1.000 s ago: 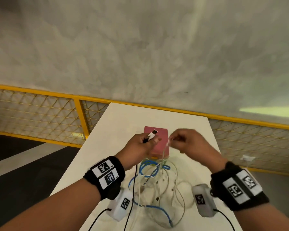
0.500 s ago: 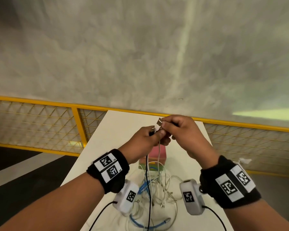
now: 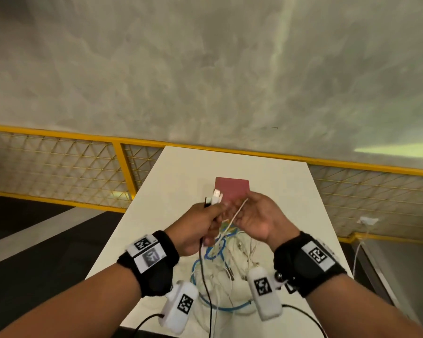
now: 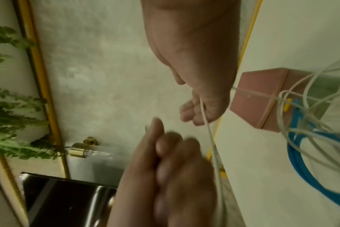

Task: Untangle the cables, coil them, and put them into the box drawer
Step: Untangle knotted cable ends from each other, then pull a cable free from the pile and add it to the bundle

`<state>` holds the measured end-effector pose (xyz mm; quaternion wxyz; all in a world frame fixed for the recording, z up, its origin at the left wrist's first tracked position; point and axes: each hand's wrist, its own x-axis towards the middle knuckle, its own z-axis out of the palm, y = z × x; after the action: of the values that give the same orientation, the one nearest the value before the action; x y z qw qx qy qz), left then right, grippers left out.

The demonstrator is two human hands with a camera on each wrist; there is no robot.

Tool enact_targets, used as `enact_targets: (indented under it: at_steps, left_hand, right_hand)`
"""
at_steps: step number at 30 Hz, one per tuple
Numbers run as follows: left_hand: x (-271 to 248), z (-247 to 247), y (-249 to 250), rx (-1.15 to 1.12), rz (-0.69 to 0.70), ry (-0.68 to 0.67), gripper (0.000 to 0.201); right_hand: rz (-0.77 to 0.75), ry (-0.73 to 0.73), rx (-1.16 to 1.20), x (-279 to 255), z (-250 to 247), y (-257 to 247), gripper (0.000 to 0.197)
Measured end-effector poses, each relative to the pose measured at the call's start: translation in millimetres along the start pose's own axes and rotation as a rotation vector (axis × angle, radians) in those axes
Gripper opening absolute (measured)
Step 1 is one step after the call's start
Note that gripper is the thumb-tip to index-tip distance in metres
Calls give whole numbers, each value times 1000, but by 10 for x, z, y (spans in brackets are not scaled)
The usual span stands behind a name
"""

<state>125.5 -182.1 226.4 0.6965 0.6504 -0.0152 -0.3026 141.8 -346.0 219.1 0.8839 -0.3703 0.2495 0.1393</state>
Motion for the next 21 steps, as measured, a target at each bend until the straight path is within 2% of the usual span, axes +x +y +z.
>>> enact_targets:
  at_steps: [7,10,11,13,16,17,19,21]
  left_hand:
    - [-303,-343,-460,242,-488,-391,42]
    - [-470,-531,-527,337,-560,-498,41]
    - [-521,-561,-480,360,-538,-486,41]
    - [-522,-528,-315,351,-356,-347,39]
    - [-278,-315,8,185,24,41,29]
    - [-161,-235,84,164,122,130,24]
    - [18,-58,121,244,251,175,14]
    - [110,104,4,337,327,123,7]
  right_hand:
    - [22,103,19,159,-136,80,17]
    - [15,165,123,174,-221,112,20]
    - [4,177,157,177,-269,114,21]
    - [-17,171,180,156,-328,152,24]
    - [26,22,58,57,-297,287,22]
    - [39,-31,6,11,-250,323,20]
    - [47,-96,-41,-70,-138,340,20]
    - [52,-151,5,-110,-64,314,31]
